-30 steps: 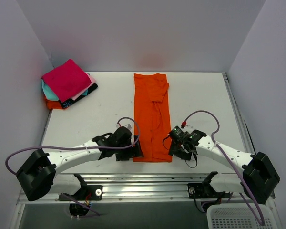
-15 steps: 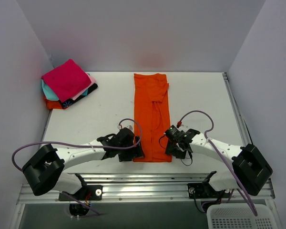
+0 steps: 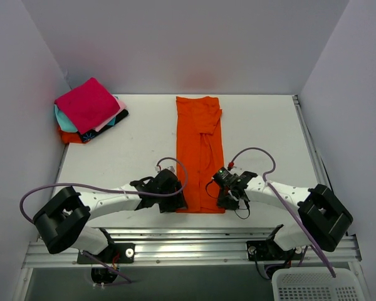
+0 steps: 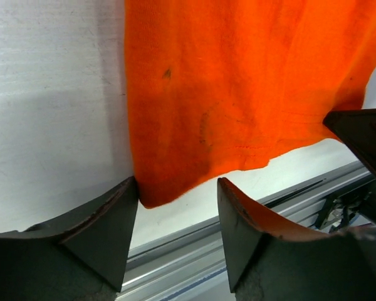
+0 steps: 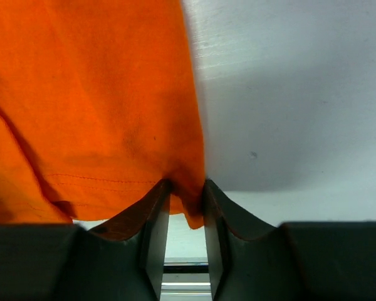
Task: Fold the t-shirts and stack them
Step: Grab the bottom of the folded rectangular tshirt with both arms, then fold the folded rectangular tshirt in 1/3 of the way
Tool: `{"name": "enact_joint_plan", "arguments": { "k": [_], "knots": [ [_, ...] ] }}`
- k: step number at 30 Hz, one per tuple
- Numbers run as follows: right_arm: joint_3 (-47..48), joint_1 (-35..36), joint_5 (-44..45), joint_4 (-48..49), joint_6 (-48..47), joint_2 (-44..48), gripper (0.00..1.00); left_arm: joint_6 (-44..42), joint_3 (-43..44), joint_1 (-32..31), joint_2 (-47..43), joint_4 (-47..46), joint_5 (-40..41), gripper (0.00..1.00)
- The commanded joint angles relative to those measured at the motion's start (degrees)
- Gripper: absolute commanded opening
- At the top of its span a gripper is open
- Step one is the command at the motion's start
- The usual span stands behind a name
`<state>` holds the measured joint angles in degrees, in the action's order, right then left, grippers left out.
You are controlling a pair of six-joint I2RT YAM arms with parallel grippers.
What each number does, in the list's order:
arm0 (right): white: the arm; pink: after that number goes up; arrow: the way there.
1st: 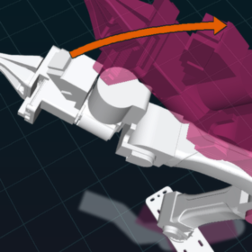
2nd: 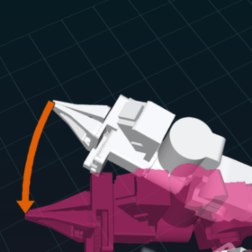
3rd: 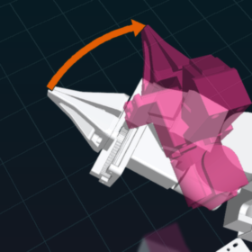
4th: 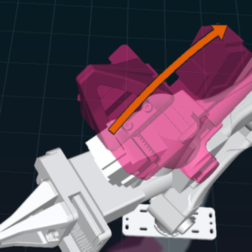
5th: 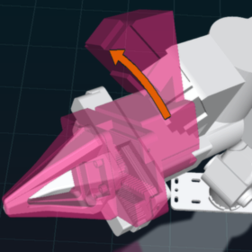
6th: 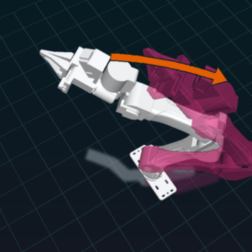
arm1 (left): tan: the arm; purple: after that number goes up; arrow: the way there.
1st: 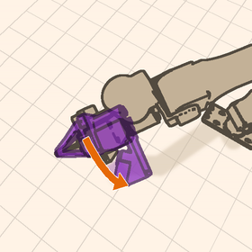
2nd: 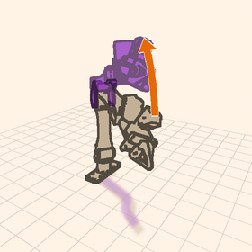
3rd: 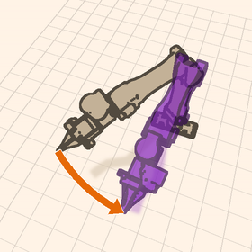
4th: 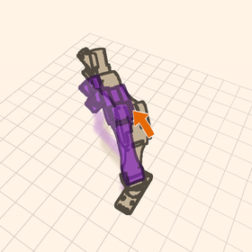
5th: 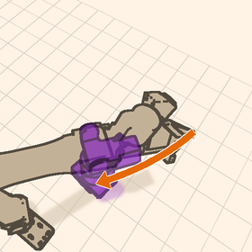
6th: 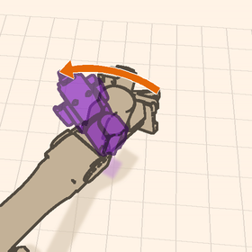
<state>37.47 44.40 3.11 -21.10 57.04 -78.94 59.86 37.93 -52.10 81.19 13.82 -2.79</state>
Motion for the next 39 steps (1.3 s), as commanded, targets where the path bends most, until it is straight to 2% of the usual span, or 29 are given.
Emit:
{"name": "enact_joint_plan", "arguments": {
  "k": [1,2,4,5,6,7,17,22,28,39],
  "knots": [
    [-1.1,0.5,-0.2,-0.6,0.4,-1.3,0.2,0.0,-0.1,-0.3,1.1,-3.0,0.3,0.61],
    [-1.1,0.5,-0.4,-0.5,0.2,-1.5,0.14,-0.1,-0.1,-0.3,1.3,-3.2,0.2,0.56],
    [-1.0,0.5,-0.4,-0.5,0.2,-1.7,0.09,-0.4,0.3,-0.3,1.9,-3.5,-0.2,0.37],
    [-1.1,0.5,-0.4,-0.7,0.0,-1.6,0.05,-0.6,0.6,-0.3,2.2,-3.3,-0.2,0.24],
    [-1.0,0.5,-0.4,-1.0,-0.1,-1.1,0.03,-0.7,1.4,-0.3,2.3,-2.2,-0.1,0.07],
    [-0.5,0.6,-0.1,-1.6,-0.3,-0.8,0.01,-1.2,2.0,-0.3,2.3,-1.5,0.1,0.03],
    [8.5,1.0,2.8,-21.9,-2.6,7.7,0.0,-3.3,8.6,-1.1,-9.4,13.3,0.3,0.02],
    [12.8,0.9,2.8,-25.1,-3.1,9.0,0.0,-2.9,11.8,-1.0,-12.7,19.2,0.9,0.02],
    [21.7,-0.8,5.7,-25.5,-6.2,2.1,0.0,-4.4,20.2,1.6,-9.0,21.9,0.3,0.02],
    [39.4,-10.5,7.1,-24.4,-18.0,-14.9,0.0,-11.8,33.2,16.5,2.6,18.5,-7.5,0.02]
  ]
}}
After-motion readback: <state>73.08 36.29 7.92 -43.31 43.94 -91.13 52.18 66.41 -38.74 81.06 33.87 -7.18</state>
